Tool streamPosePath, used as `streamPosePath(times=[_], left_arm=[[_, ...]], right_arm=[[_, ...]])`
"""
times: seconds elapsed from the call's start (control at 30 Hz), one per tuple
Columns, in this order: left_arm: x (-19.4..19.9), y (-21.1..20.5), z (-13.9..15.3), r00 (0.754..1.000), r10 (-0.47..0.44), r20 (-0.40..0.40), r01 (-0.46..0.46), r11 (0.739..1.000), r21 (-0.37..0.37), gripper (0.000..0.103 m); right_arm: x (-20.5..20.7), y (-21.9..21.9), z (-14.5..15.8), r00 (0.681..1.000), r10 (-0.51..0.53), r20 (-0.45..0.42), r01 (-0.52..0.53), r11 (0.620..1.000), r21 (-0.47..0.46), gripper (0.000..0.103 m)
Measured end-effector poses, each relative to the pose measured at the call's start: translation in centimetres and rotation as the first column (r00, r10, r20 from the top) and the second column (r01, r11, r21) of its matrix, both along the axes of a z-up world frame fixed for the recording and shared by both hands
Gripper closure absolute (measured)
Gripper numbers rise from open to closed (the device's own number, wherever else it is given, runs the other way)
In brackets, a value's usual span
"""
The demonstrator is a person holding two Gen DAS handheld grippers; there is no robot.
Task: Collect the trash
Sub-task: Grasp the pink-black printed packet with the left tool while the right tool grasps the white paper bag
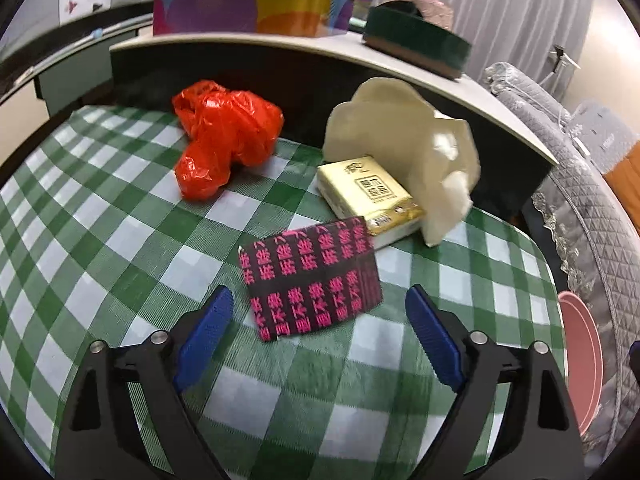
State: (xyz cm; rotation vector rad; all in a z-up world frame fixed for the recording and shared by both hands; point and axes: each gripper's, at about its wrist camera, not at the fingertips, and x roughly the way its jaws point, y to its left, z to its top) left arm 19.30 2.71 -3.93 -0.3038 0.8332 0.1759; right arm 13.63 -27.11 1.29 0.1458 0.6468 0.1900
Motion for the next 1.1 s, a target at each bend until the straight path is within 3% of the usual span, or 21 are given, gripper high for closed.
streamPosePath(times=[0.43, 0.5, 0.67, 0.8, 0.83, 0.87, 0.9, 1.0, 1.07, 1.1], left_arm=[[2.4, 0.3, -1.0, 0.995, -0.040, -0.089, 0.042, 0.999, 0.022, 0.020], [2.2, 0.5, -0.9, 0.995, -0.036, -0.094, 0.039, 0.999, 0.032, 0.025], [1.3, 2.5, -0.6, 0.996, -0.008, -0.086, 0.009, 1.000, 0.011, 0.050], [0.5, 3.9, -0.4, 0.997, 0.012, -0.071, -0.012, 1.000, 0.001, 0.059], [0.2, 4.2, -0.3, 0.998, 0.015, -0.067, -0.015, 1.000, -0.004, 0.070], [0.2, 4.5, -0.3, 0.998, 0.015, -0.068, -0.015, 1.000, -0.010, 0.083], [0.1, 4.9, -0.3, 0.998, 0.015, -0.066, -0.016, 1.000, -0.019, 0.084], [-0.2, 5.8, 0.0, 0.999, 0.009, -0.040, -0.010, 0.999, -0.043, 0.095], [-0.4, 6.0, 0.4, 1.000, 0.005, -0.024, -0.006, 0.999, -0.044, 0.098], [-0.6, 6.0, 0.6, 1.000, 0.001, -0.014, -0.002, 0.999, -0.052, 0.098]], right_arm=[[6.5, 8.8, 0.8, 0.987, 0.161, -0.014, -0.161, 0.986, 0.033, 0.037], [7.4, 10.1, 0.8, 0.983, 0.185, -0.016, -0.185, 0.982, 0.033, 0.036], [10.4, 14.0, 0.1, 0.970, 0.237, -0.052, -0.236, 0.971, 0.030, 0.036], [12.5, 16.0, -1.3, 0.963, 0.251, -0.095, -0.250, 0.968, 0.018, 0.036], [13.0, 16.4, -1.7, 0.961, 0.253, -0.109, -0.252, 0.967, 0.021, 0.036], [13.3, 16.5, -2.1, 0.960, 0.253, -0.119, -0.252, 0.968, 0.022, 0.038], [13.5, 16.6, -2.2, 0.960, 0.251, -0.125, -0.250, 0.968, 0.022, 0.040], [13.8, 16.8, -2.7, 0.961, 0.236, -0.145, -0.237, 0.972, 0.013, 0.064], [13.6, 16.7, -2.7, 0.962, 0.232, -0.143, -0.234, 0.972, 0.003, 0.089], [13.4, 16.8, -2.7, 0.963, 0.231, -0.140, -0.234, 0.972, -0.005, 0.093]])
